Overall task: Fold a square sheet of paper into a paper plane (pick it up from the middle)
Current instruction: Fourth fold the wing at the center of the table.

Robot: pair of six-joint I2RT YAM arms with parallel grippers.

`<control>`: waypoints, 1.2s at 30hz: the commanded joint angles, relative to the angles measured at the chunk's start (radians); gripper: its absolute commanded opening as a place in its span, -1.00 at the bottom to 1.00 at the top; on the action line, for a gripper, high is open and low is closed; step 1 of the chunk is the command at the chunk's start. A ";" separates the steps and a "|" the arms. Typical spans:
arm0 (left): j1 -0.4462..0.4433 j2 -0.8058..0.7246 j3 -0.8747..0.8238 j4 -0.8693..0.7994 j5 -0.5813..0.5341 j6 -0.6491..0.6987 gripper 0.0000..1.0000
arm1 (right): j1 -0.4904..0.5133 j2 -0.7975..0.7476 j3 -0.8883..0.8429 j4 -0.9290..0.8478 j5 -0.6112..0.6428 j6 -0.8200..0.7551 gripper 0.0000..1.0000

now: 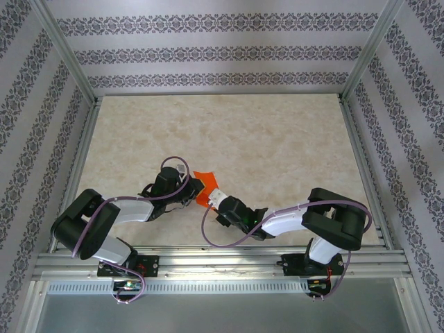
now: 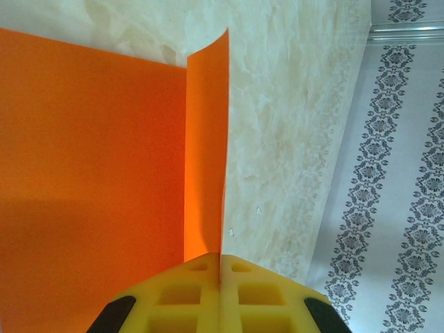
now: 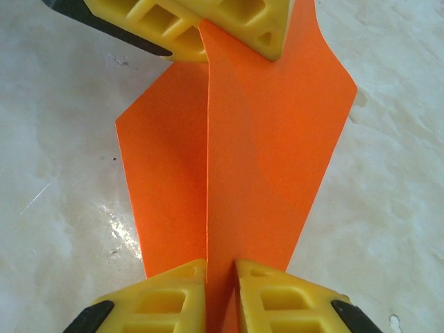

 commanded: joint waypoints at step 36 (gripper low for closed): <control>-0.011 -0.282 0.043 -0.382 -0.159 0.128 -0.15 | -0.197 0.080 0.029 0.090 -0.535 0.407 -1.00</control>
